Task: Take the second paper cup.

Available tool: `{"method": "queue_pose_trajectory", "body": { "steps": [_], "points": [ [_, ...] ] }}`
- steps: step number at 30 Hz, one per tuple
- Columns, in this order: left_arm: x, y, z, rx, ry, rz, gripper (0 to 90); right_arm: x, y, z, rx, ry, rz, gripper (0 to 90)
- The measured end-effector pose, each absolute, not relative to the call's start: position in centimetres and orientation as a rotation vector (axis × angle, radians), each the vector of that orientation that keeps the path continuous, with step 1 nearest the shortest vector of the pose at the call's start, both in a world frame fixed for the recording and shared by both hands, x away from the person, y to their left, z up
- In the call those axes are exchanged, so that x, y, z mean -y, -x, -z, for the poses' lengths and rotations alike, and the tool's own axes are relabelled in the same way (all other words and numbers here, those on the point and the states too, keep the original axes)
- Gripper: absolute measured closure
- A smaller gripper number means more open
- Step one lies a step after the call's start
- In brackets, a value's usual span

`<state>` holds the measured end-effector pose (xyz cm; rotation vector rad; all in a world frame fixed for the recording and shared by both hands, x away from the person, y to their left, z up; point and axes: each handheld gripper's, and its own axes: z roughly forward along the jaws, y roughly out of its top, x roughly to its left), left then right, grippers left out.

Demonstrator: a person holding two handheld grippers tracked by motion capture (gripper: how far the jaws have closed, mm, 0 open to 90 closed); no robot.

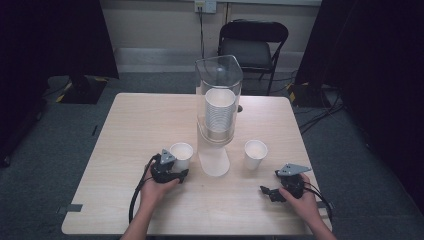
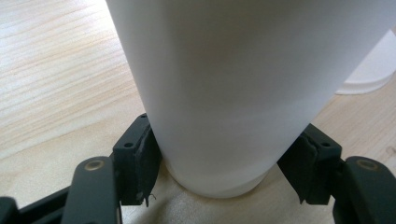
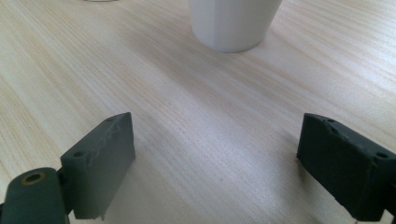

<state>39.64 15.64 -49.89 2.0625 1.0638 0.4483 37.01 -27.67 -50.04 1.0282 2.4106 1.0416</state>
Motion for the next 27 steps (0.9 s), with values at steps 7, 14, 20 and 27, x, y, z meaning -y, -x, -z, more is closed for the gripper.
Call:
{"method": "queue_pose_trajectory", "body": {
  "steps": [7,14,20,27],
  "points": [
    [-16.6,-39.1,49.7,-1.112,-2.081,-0.421,20.8,27.7,-37.0,50.0,-2.411,-1.028,-1.042,10.5],
    [-18.2,-38.1,49.5,-1.159,-2.056,-0.402,17.7,27.7,-37.0,50.0,-2.411,-1.028,-1.041,10.5],
    [-19.6,-37.1,49.2,-1.16,-2.042,-0.384,17.1,27.7,-37.0,50.0,-2.411,-1.028,-1.042,10.5],
    [-21.1,-36.3,48.9,-1.136,-2.038,-0.382,16.9,27.7,-37.0,50.0,-2.411,-1.029,-1.042,10.5]
  ]
}}
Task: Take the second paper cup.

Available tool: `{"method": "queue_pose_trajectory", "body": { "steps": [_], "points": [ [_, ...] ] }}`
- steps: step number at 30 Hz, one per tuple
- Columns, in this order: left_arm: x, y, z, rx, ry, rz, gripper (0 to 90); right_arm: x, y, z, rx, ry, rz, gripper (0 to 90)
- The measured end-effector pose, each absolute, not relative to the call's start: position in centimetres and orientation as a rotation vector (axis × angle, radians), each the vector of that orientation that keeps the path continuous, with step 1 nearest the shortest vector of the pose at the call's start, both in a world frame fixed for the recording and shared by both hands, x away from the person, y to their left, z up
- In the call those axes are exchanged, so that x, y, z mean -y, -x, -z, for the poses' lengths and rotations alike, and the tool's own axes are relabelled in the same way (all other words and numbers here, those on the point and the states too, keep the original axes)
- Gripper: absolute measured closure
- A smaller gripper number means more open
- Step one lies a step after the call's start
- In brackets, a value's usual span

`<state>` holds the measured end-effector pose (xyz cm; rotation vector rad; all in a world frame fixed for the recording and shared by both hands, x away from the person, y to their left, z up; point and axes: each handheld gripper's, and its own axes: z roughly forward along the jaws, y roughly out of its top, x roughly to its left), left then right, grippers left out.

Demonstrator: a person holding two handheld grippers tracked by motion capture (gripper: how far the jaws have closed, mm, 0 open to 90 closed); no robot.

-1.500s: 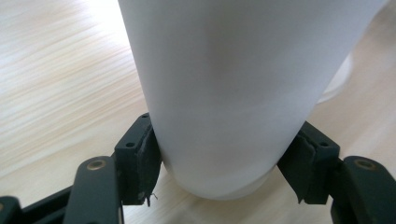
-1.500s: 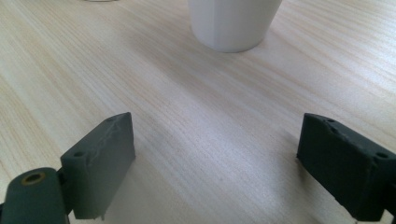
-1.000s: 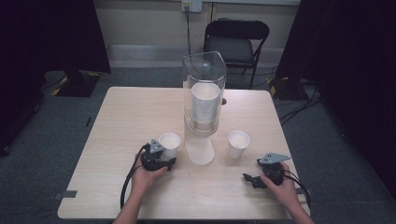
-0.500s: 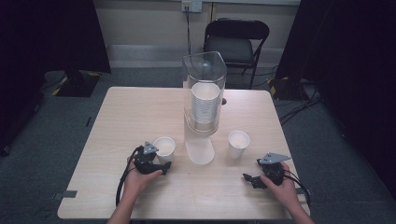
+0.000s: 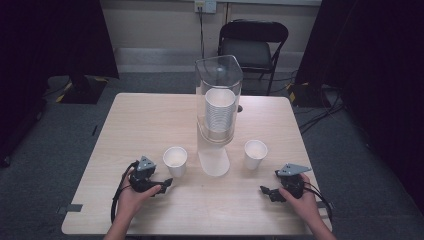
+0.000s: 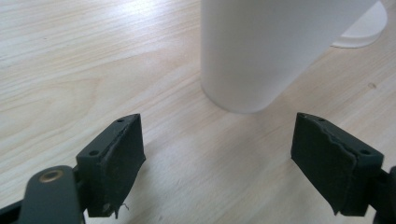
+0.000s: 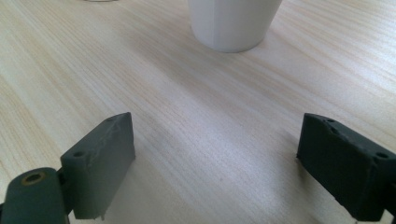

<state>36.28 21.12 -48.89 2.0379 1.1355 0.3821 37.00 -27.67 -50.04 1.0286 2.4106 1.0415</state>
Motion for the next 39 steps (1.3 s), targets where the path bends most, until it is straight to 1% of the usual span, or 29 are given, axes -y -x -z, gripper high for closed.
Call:
{"method": "queue_pose_trajectory", "body": {
  "steps": [15,24,39],
  "points": [
    [-23.3,-35.0,48.7,-1.137,-2.027,-0.371,16.7,27.7,-37.0,50.0,-2.411,-1.029,-1.042,10.5],
    [-24.0,-34.2,49.0,-1.124,-2.067,-0.357,16.6,27.7,-37.0,50.0,-2.411,-1.028,-1.042,10.5],
    [-25.7,-32.4,49.3,-1.126,-2.07,-0.367,16.6,27.7,-37.0,50.0,-2.411,-1.028,-1.042,10.5]
  ]
}}
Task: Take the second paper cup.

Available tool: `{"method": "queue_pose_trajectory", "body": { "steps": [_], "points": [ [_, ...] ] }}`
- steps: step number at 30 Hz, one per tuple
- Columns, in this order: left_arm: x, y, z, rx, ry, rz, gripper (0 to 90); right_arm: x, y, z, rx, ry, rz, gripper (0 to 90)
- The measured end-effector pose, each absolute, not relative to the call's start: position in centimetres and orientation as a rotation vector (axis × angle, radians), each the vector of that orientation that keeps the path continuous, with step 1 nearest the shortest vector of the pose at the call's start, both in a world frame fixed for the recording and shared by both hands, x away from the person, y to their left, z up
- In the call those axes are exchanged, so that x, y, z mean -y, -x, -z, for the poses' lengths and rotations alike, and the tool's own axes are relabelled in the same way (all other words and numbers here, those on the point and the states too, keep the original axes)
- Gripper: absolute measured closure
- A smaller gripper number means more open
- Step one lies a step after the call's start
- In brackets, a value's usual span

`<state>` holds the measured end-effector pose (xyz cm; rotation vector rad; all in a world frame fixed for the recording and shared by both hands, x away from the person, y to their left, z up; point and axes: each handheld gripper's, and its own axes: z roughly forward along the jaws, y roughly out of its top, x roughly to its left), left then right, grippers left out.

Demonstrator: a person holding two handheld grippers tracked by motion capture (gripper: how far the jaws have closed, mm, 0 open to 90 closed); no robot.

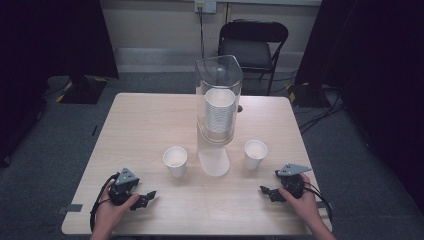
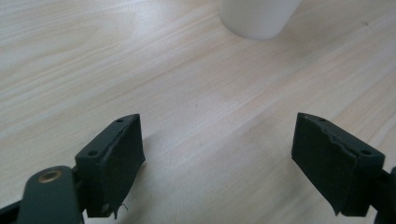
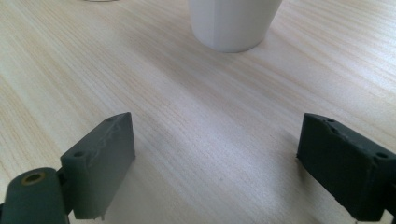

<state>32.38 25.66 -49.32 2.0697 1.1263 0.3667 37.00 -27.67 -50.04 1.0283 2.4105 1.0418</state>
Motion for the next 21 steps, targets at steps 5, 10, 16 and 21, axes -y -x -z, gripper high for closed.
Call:
{"method": "queue_pose_trajectory", "body": {
  "steps": [5,10,16,21],
  "points": [
    [-25.9,-31.7,49.4,-1.119,-2.068,-0.366,16.6,27.7,-37.0,50.0,-2.411,-1.028,-1.042,10.5],
    [-26.0,-31.2,49.7,-1.103,-2.078,-0.379,16.6,27.7,-37.0,50.0,-2.411,-1.028,-1.042,10.5],
    [-25.7,-30.6,50.1,-1.045,-2.11,-0.446,15.9,27.7,-37.0,50.0,-2.411,-1.028,-1.042,10.5],
    [-25.7,-30.6,50.2,-1.041,-2.11,-0.453,15.2,27.7,-37.0,50.0,-2.41,-1.028,-1.041,10.5]
  ]
}}
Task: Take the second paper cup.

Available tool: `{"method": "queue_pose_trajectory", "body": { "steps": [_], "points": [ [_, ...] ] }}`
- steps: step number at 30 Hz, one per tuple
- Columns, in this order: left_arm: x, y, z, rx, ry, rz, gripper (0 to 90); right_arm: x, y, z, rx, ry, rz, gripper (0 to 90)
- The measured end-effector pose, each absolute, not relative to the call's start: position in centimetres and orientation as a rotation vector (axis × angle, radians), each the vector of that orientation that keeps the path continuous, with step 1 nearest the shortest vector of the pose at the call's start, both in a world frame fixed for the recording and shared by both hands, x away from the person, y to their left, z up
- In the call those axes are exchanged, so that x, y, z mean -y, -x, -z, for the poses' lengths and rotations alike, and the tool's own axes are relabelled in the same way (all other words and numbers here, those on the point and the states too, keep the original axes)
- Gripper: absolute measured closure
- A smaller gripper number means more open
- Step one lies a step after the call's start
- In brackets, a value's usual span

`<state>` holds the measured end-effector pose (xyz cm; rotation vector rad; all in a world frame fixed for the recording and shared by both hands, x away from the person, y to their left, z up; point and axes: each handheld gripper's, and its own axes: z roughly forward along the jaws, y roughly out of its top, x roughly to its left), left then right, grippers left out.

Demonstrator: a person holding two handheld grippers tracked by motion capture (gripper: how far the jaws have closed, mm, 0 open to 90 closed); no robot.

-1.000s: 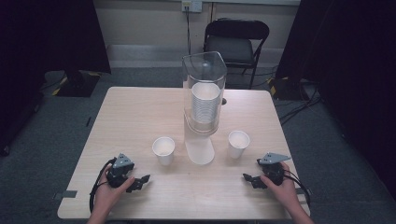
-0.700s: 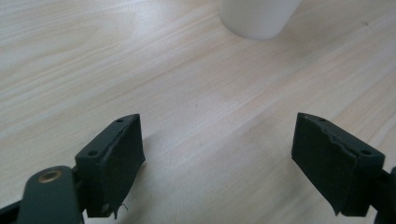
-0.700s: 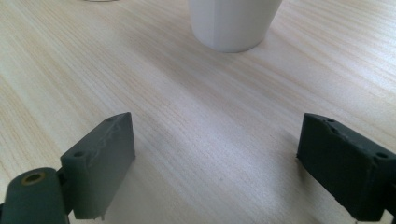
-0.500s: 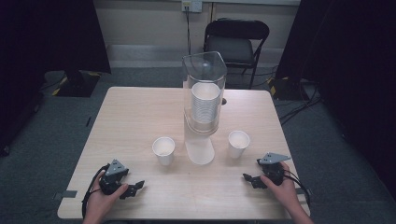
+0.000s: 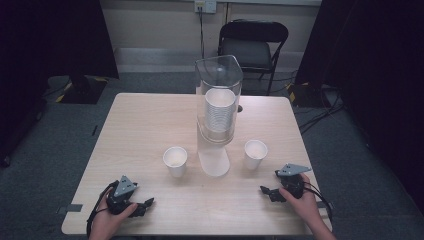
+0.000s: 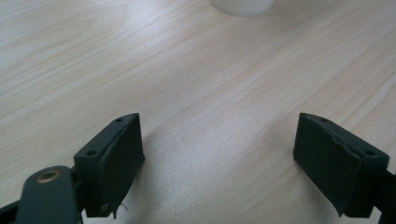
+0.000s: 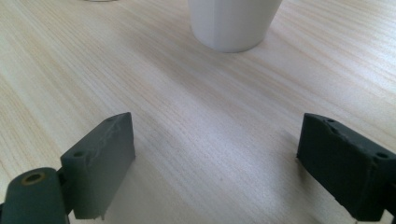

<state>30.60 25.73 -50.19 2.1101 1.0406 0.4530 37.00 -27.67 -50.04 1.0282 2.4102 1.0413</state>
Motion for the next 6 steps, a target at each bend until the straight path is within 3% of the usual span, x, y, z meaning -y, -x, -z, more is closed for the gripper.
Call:
{"method": "queue_pose_trajectory", "body": {
  "steps": [6],
  "points": [
    [-25.69,-30.62,50.16,-1.033,-2.12,-0.452,14.5,27.68,-37.01,50.04,-2.412,-1.029,-1.044,10.5]
  ]
}}
